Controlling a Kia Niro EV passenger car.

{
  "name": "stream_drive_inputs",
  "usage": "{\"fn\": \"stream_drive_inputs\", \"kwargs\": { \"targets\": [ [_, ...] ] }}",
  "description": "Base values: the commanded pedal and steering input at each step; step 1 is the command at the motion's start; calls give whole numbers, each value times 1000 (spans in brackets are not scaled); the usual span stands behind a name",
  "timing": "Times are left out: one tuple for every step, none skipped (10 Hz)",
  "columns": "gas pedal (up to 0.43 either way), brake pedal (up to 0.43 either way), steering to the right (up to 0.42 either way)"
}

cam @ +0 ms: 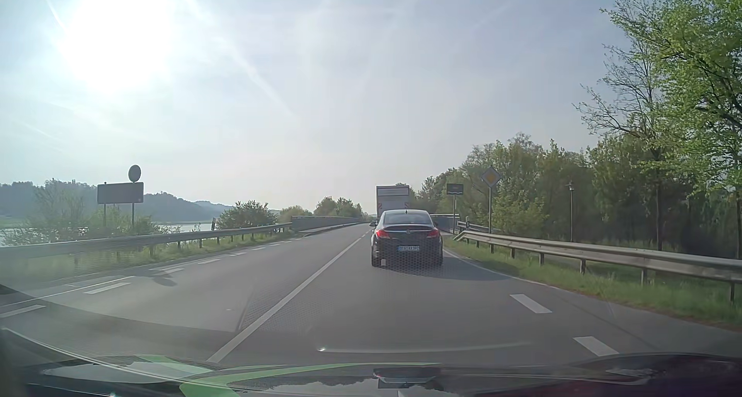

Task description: Follow the waypoints while adhering to traffic rules and regulations

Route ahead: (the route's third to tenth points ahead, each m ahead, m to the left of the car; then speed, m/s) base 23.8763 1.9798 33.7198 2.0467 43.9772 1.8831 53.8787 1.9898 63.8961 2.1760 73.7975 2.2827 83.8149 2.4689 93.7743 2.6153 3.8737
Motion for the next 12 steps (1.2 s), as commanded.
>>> {"fn": "stream_drive_inputs", "kwargs": {
  "targets": [
    [39,0,5],
    [39,0,5],
    [39,0,5],
    [39,0,5],
    [39,0,5],
    [39,0,5],
    [39,0,5],
    [39,0,5],
    [39,0,4],
    [39,0,4],
    [39,0,4],
    [39,0,3]
  ]
}}
